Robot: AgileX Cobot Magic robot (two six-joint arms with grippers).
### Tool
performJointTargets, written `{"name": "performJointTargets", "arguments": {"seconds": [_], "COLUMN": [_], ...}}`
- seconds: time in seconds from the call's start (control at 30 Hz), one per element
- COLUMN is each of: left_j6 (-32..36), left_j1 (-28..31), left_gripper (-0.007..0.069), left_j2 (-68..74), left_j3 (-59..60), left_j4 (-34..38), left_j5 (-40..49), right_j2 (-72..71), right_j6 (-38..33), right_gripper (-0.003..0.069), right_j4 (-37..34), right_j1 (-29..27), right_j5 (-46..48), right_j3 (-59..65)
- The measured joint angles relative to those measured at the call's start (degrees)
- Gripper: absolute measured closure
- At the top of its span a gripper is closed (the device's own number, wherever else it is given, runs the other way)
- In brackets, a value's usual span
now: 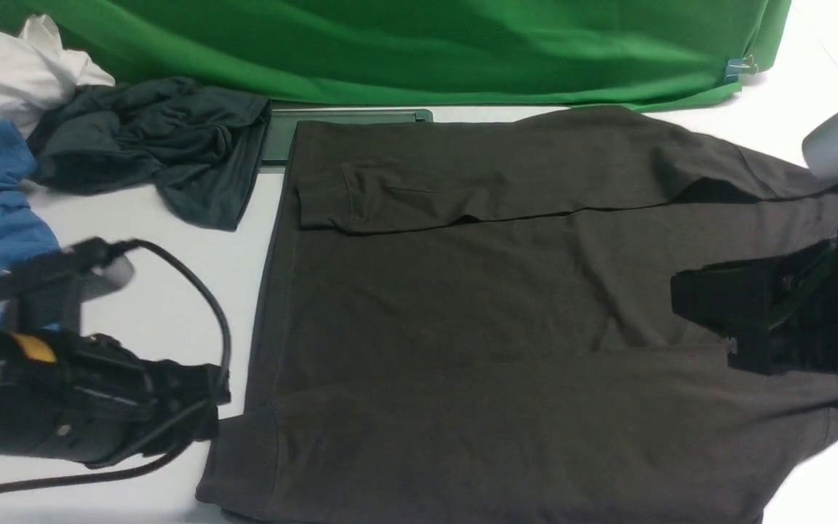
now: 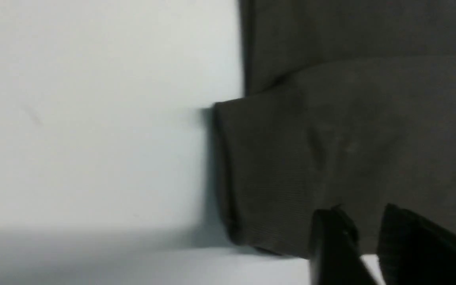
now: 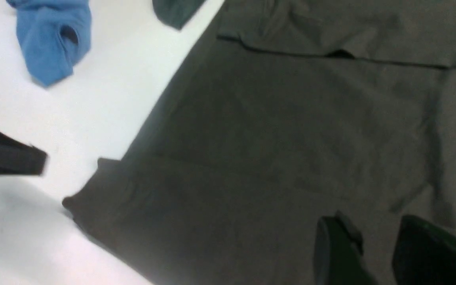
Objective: Fold a long-sleeved shirt on a white desktop.
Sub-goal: 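Grasp the left edge of the dark T-shirt lying flat on the table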
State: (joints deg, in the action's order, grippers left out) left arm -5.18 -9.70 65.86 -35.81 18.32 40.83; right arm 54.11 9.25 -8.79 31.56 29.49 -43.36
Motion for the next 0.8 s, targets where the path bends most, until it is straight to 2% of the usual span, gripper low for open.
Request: {"name": "performJointTargets", "arguments": {"seconds": [0.03,0.1,0.17,0.23,0.33,0.6,0.73,0.8], "left_j6": [0.15,0.63,0.91,2.53,4.16,10.76,11.11,11.27], "left_j1": [0.0,0.0,0.0,0.0,0.0,0.0,0.0,0.0], "left_gripper": [0.037,0.027,0.0228,0.0134,0.0068,0.0042,0.0057,0.0089], "left_j2": [1.02,4.81,6.33,9.93,14.3,21.44,22.61,23.31], "left_j3": [-0.33,-1.52,-2.02,-2.66,-2.7,-2.7,-2.7,-2.76], "left_j4": [-0.37,-1.51,-1.93,-2.5,-3.03,-1.86,-1.67,-1.35], "left_j5": [-0.05,-0.28,-0.53,-1.93,-4.64,-10.89,-12.26,-12.78], "right_j2": [0.0,-0.06,-0.11,-0.18,-0.18,-0.18,-0.18,-0.18], "right_j6": [-0.05,0.01,-0.05,-0.05,-0.05,0.03,-0.04,0.01], "right_gripper": [0.0418,0.0418,0.0418,0.0418,0.0418,0.0418,0.0418,0.0418], "right_j4": [-0.05,-0.11,-0.11,-0.45,-1.47,-1.98,-1.98,-1.98], "right_j1": [0.0,0.0,0.0,0.0,0.0,0.0,0.0,0.0], "right_j5": [-0.26,-0.67,-0.72,-0.74,-0.89,-0.89,-0.89,-0.89], "right_j3": [-0.05,-0.1,-0.1,-0.16,-0.2,-0.27,-0.27,-0.27]}}
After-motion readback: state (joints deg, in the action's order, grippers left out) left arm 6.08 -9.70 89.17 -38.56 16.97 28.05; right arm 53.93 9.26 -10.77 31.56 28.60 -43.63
